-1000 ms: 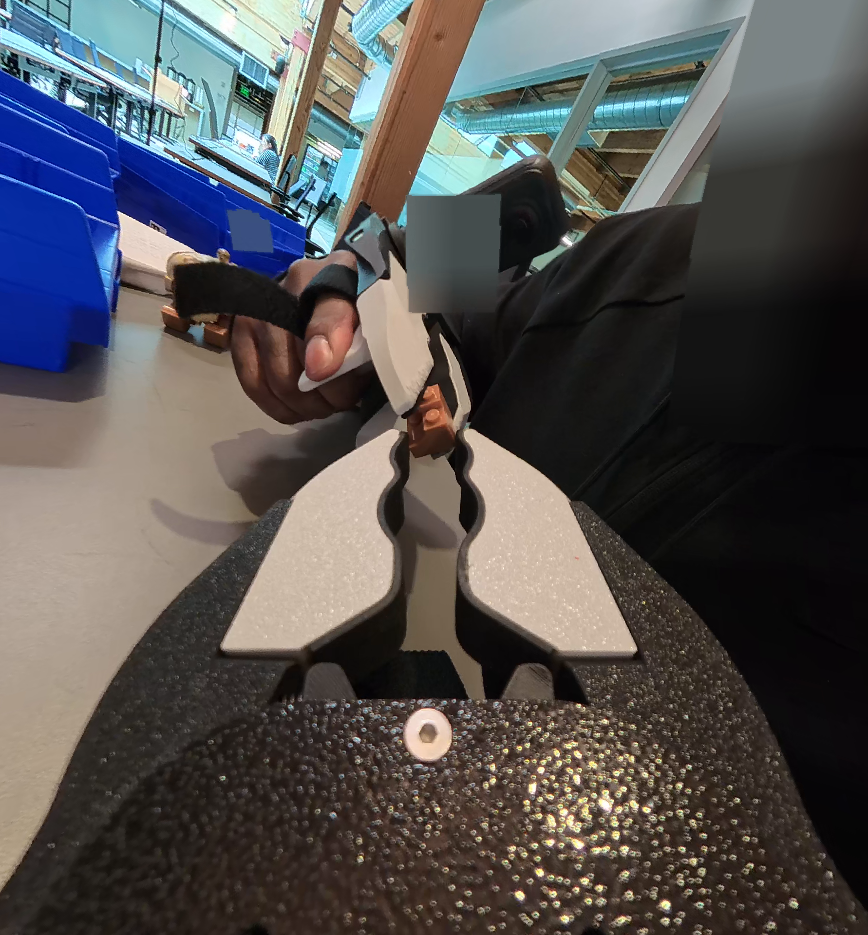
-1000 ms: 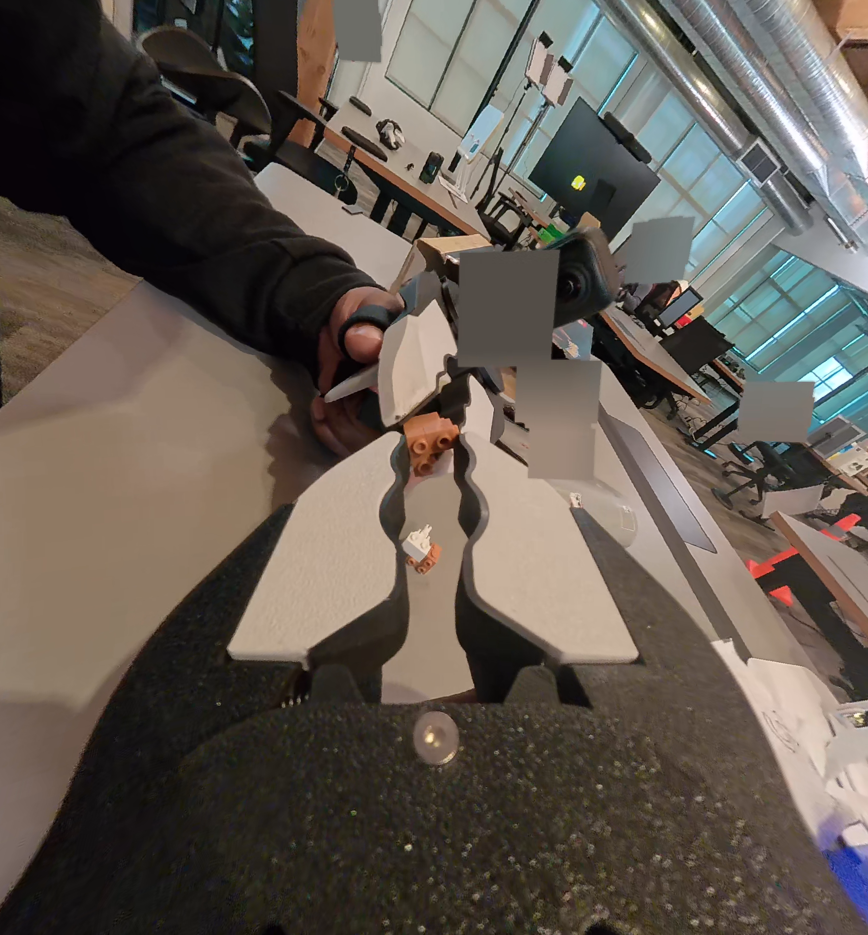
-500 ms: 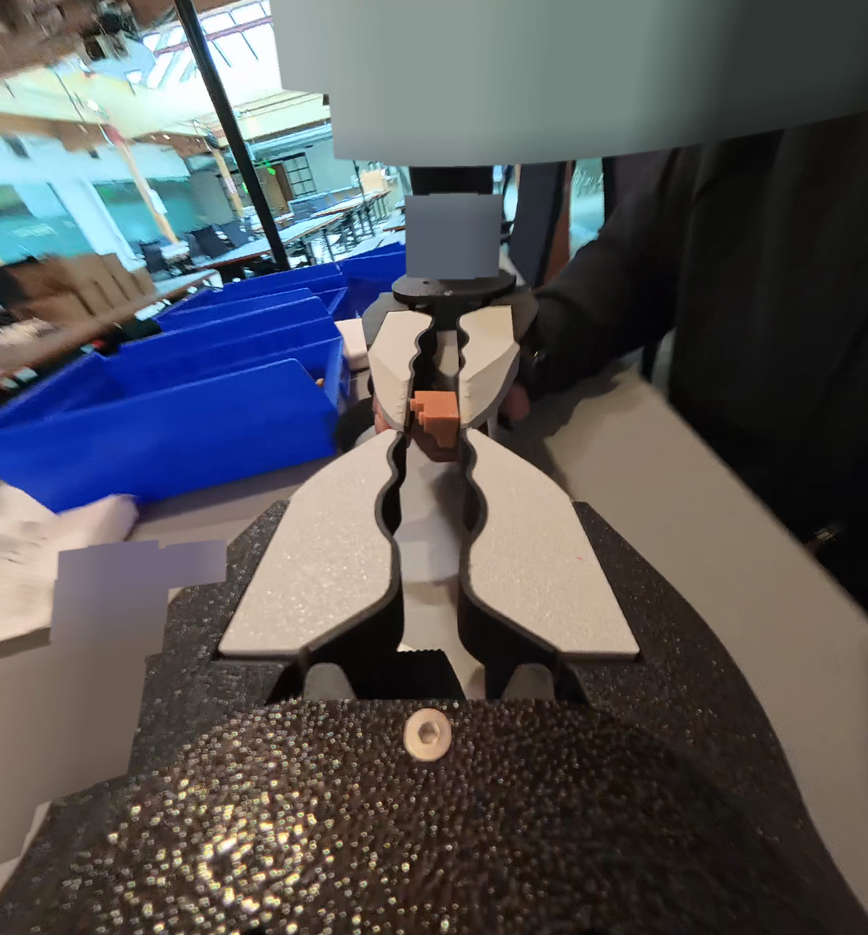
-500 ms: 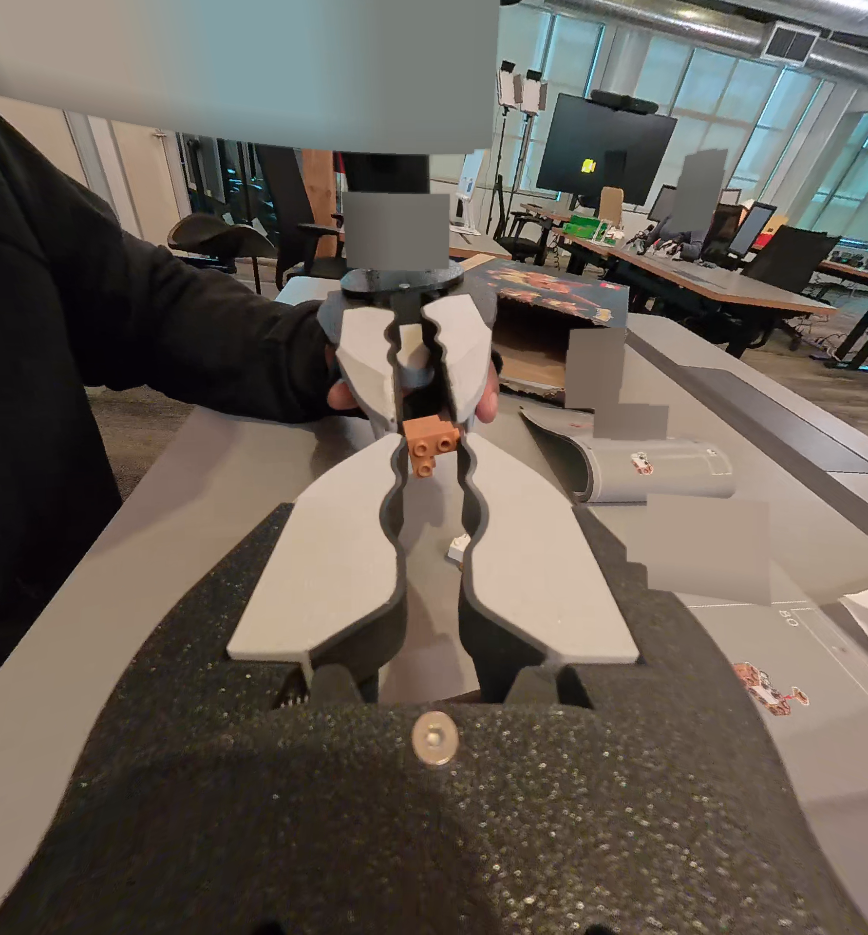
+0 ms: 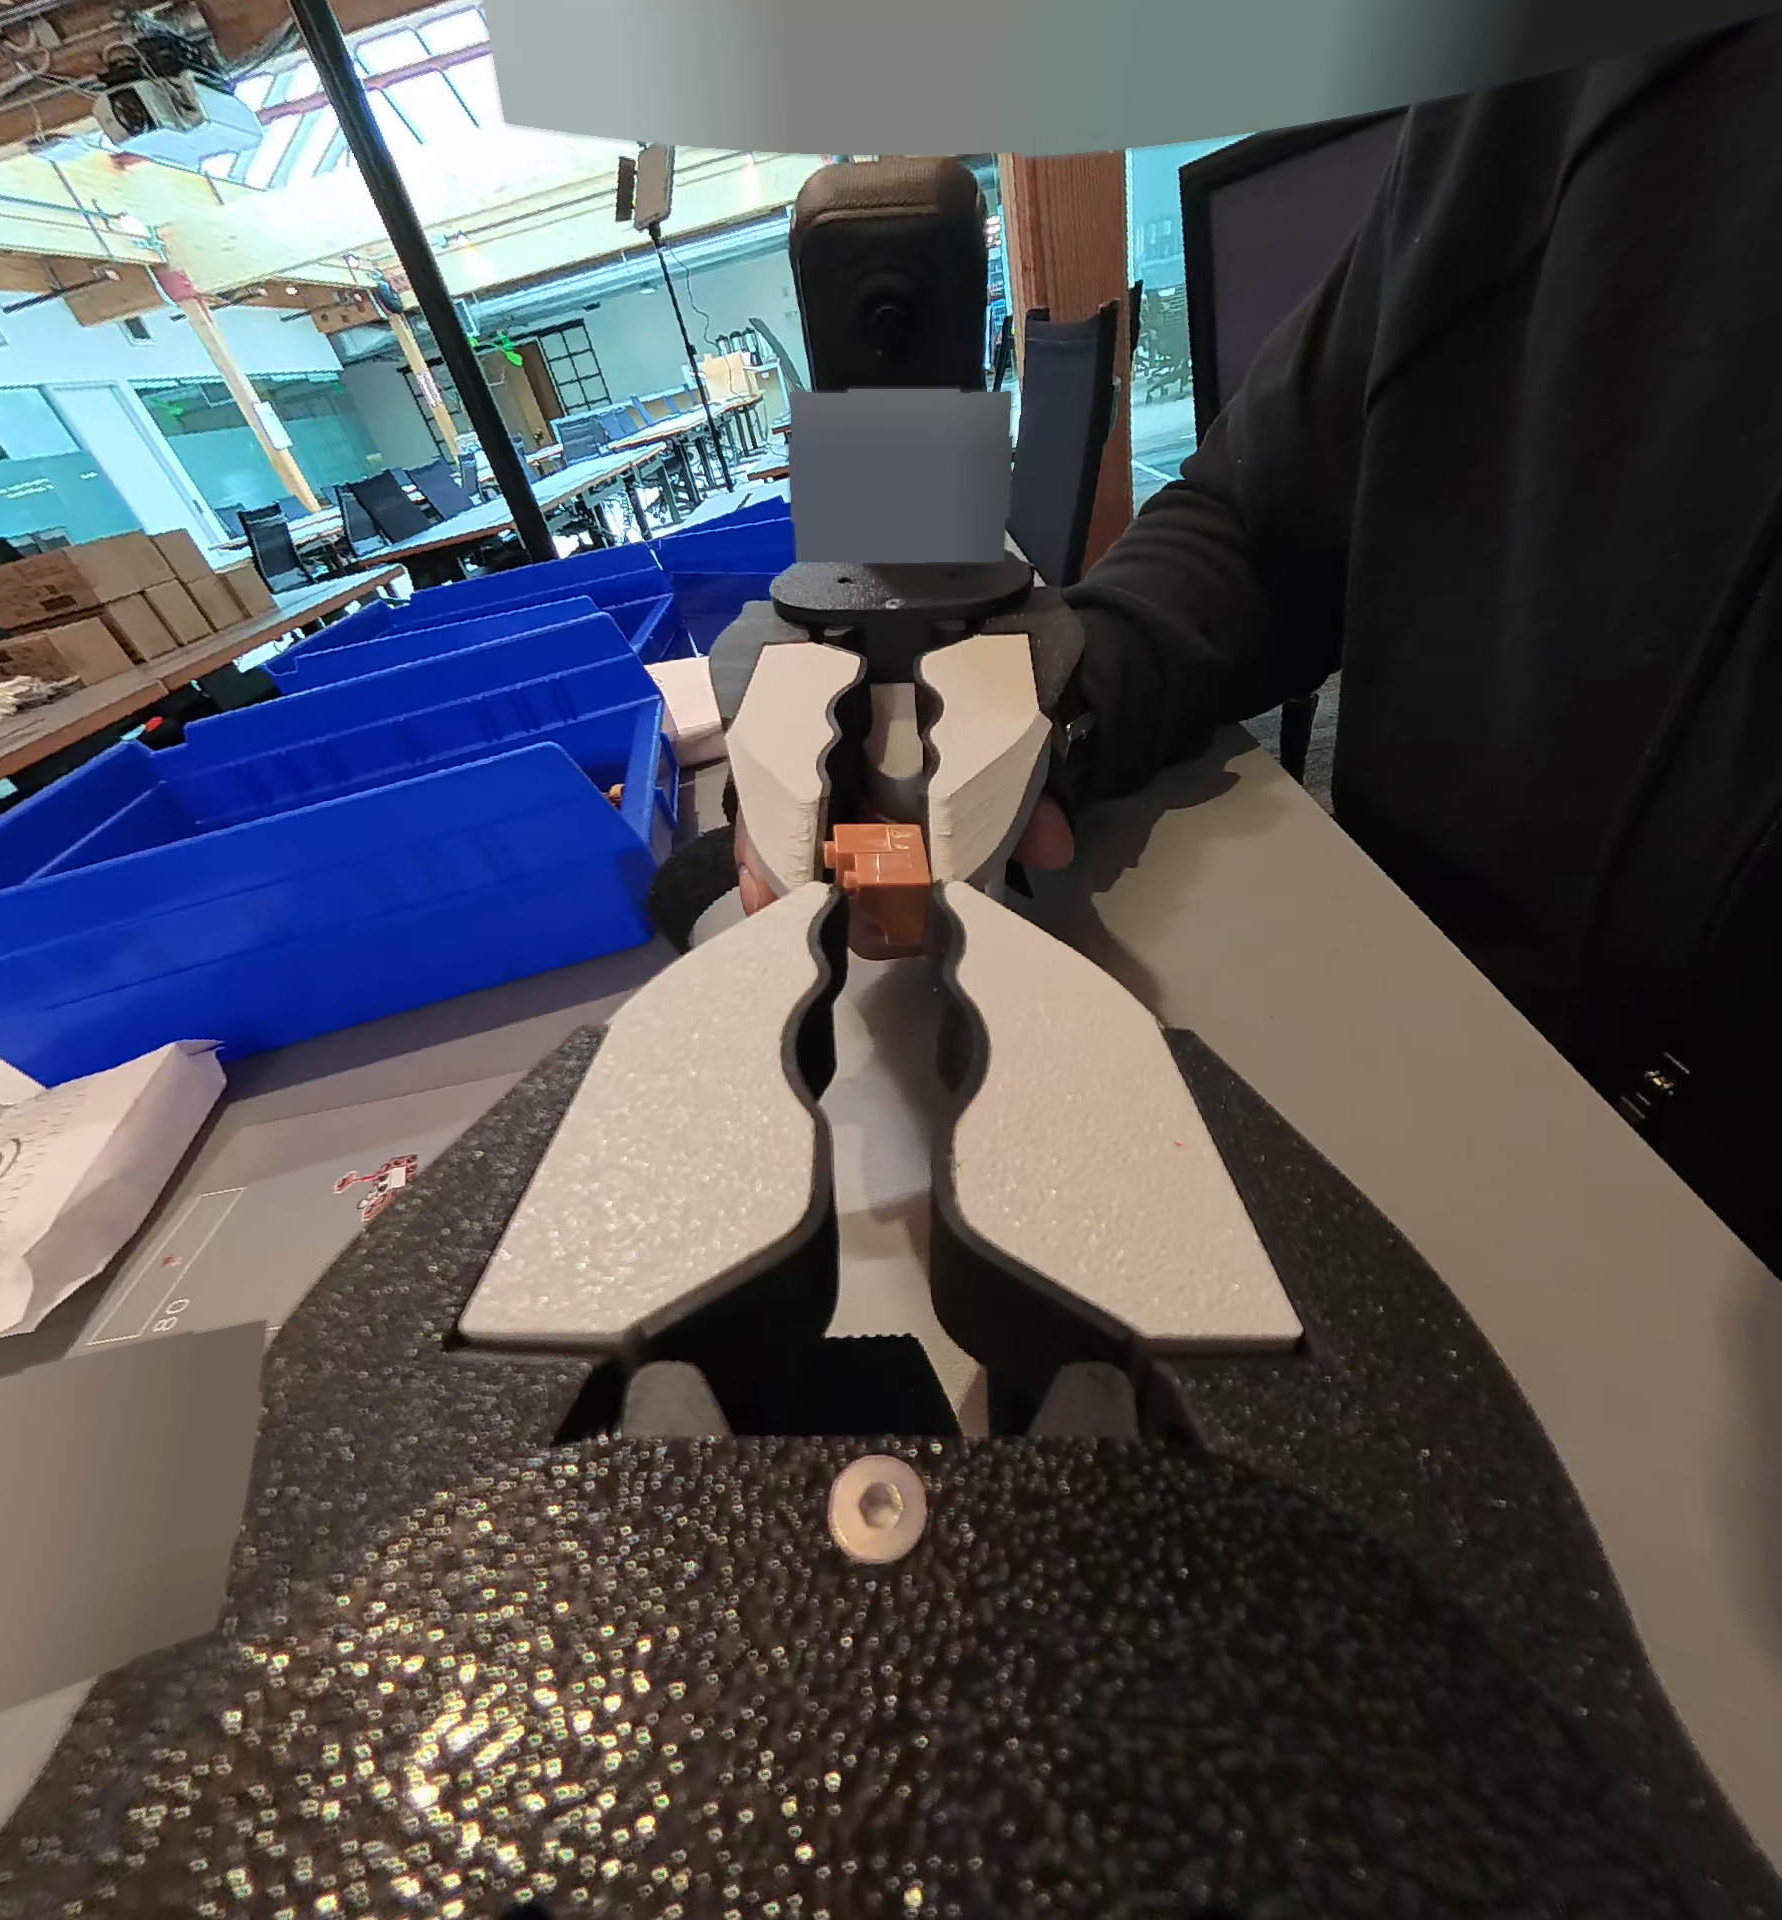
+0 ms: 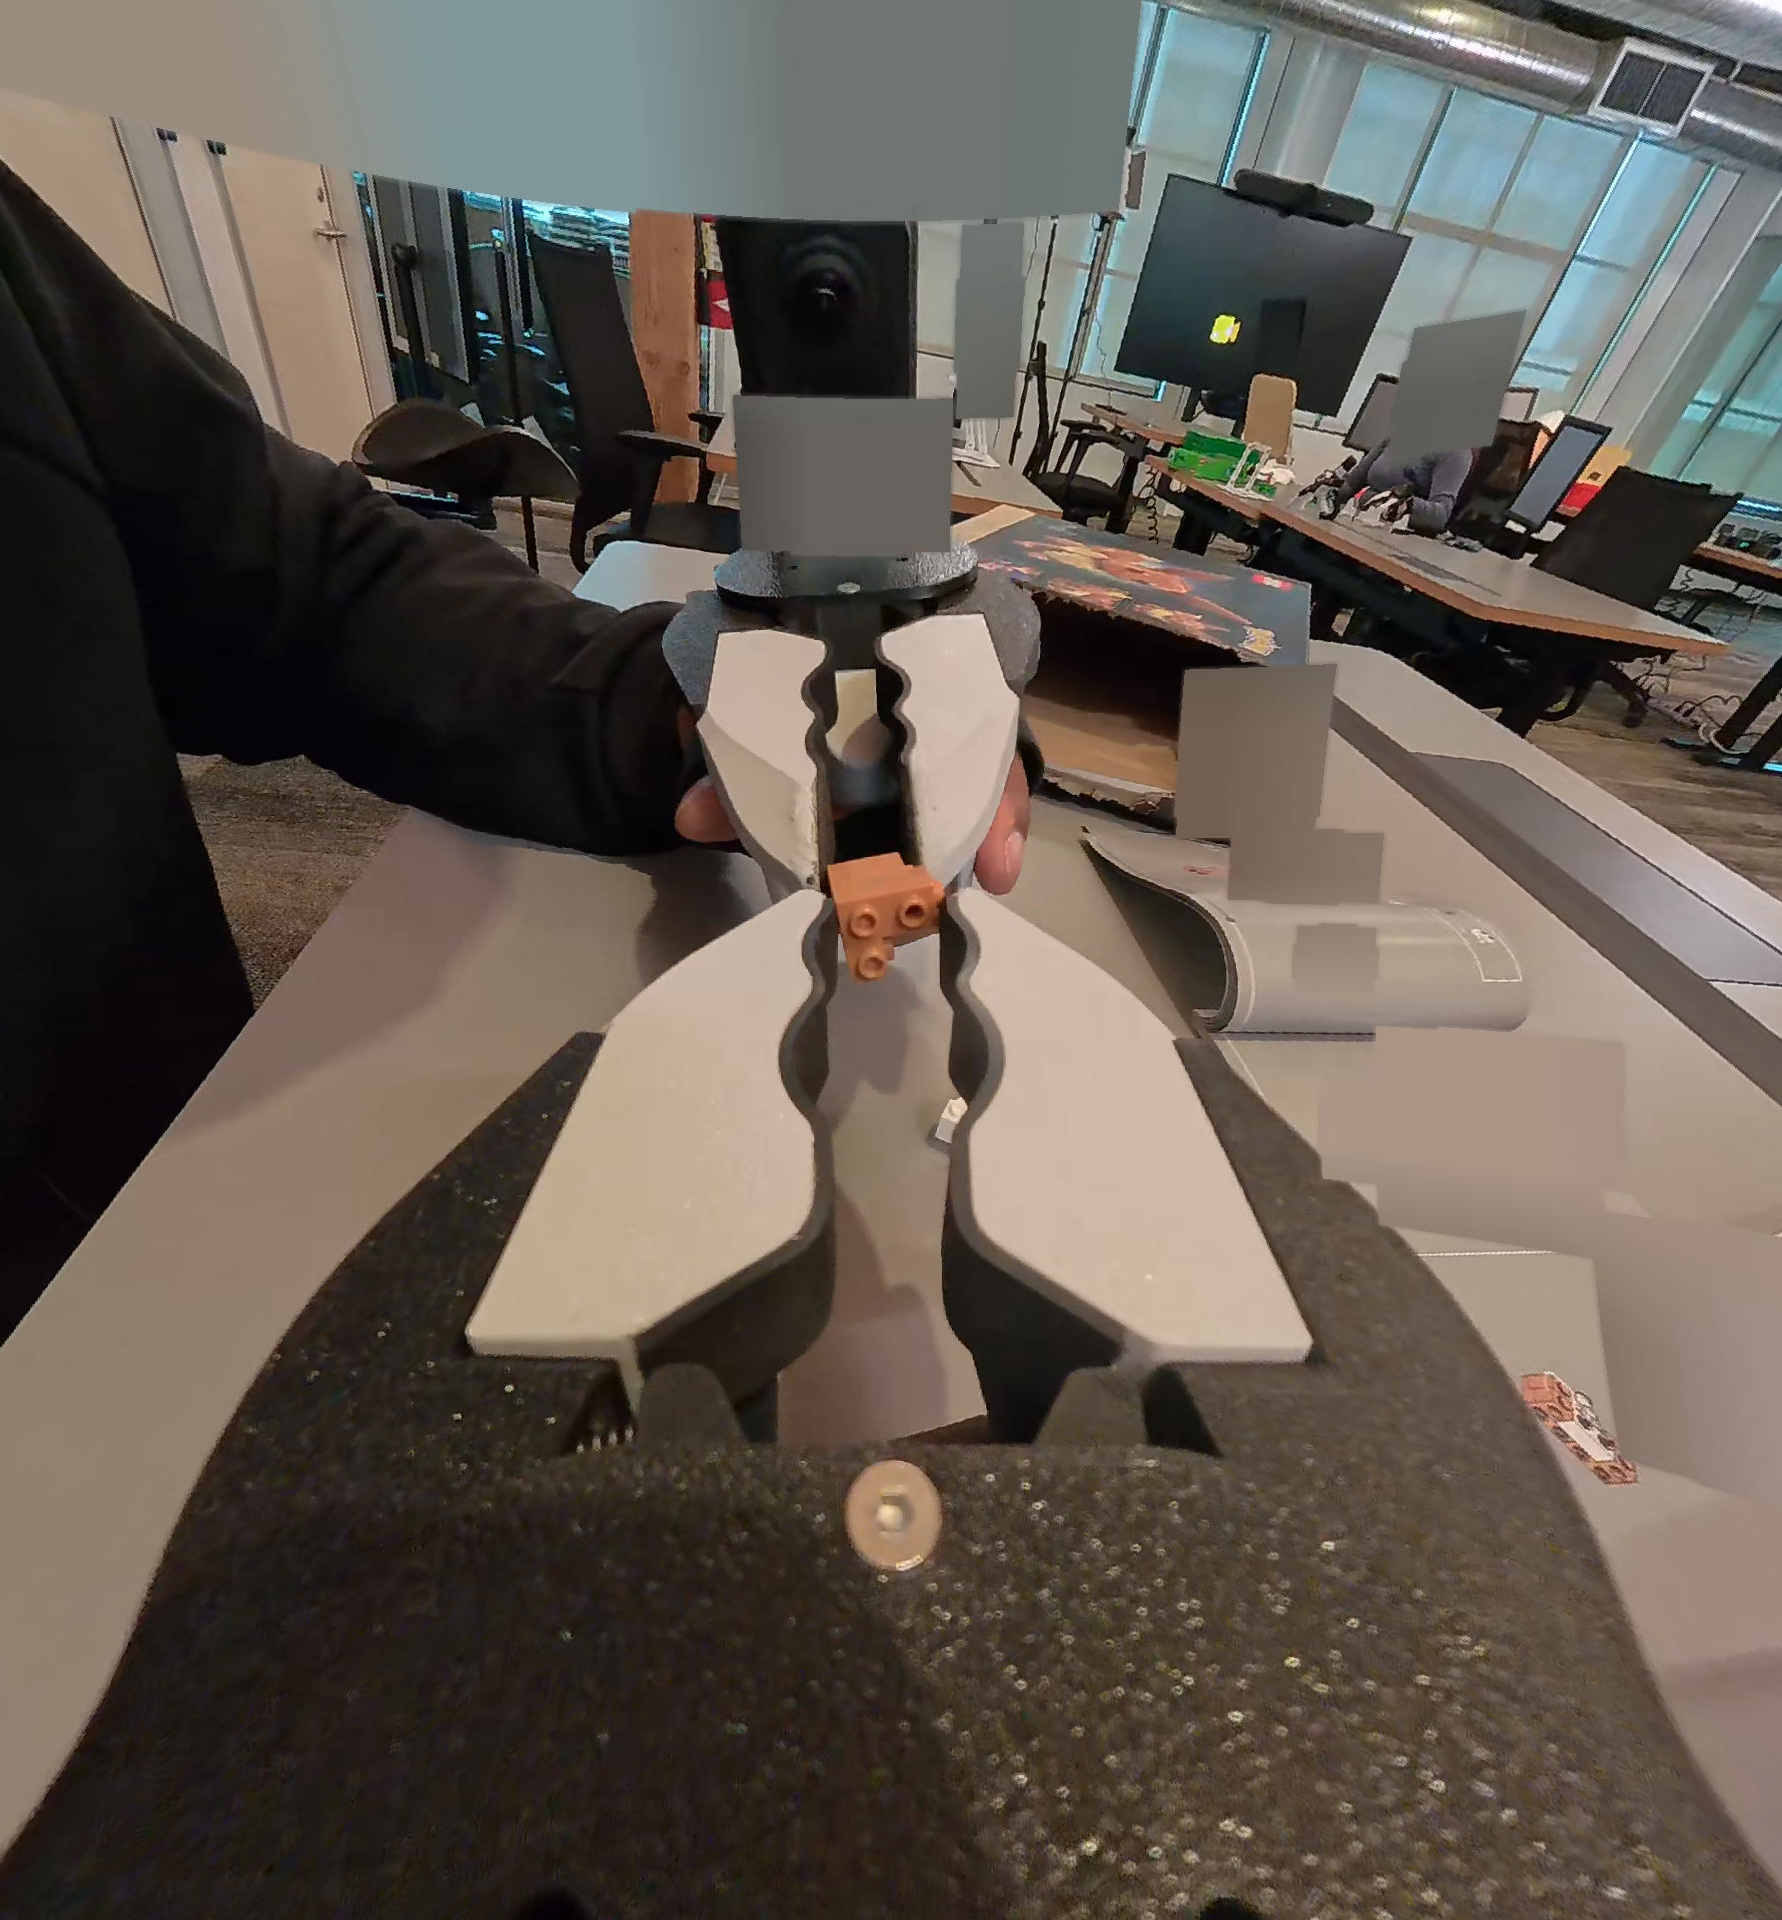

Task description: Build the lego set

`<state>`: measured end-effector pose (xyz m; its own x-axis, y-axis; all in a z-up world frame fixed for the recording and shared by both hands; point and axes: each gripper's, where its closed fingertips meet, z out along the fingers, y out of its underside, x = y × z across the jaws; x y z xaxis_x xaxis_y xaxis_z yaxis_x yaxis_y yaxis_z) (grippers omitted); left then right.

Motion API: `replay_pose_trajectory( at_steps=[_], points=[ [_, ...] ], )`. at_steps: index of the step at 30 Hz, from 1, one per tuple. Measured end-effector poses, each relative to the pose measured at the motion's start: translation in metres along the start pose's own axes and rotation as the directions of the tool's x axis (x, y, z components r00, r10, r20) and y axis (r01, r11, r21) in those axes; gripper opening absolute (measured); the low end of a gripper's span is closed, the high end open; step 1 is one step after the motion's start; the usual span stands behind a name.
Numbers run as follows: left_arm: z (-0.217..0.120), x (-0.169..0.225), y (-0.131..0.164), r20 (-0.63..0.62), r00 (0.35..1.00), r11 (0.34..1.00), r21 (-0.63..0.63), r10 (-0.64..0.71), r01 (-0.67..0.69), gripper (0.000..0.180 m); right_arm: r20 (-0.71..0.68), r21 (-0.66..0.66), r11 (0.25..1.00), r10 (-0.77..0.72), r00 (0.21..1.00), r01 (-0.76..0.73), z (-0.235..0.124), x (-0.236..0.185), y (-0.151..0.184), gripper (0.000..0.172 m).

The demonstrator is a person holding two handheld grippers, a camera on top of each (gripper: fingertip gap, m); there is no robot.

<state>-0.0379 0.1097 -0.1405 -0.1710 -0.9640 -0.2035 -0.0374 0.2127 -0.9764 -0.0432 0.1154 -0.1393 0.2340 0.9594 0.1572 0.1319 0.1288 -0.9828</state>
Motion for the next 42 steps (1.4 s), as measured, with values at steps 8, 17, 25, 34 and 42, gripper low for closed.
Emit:
replay_pose_trajectory(
  at_steps=[8,17,25,34,42],
  points=[
    [0.000,0.000,-0.001,0.011,1.000,1.000,0.001,0.013,-0.013,0.016,0.003,-0.001,1.000,-0.003,1.000,0.003,0.000,-0.001,0.000,0.018],
    [0.000,0.007,0.001,-0.033,0.999,1.000,-0.011,0.021,-0.022,0.014,0.041,-0.013,1.000,-0.013,0.999,0.013,0.001,-0.007,0.002,0.018],
    [0.001,0.009,0.003,-0.063,0.998,1.000,-0.013,-0.013,0.013,0.013,0.064,-0.026,0.999,-0.020,0.998,0.022,0.001,-0.010,0.005,0.017],
    [0.002,0.011,0.006,-0.081,0.997,0.999,-0.035,-0.017,0.015,0.013,0.077,-0.044,0.999,-0.027,0.997,0.031,0.002,-0.012,0.008,0.017],
    [0.003,0.011,0.007,-0.078,0.997,0.999,-0.036,-0.018,0.015,0.013,0.071,-0.050,0.998,-0.045,0.996,0.049,0.001,-0.012,0.010,0.017]
  ],
)
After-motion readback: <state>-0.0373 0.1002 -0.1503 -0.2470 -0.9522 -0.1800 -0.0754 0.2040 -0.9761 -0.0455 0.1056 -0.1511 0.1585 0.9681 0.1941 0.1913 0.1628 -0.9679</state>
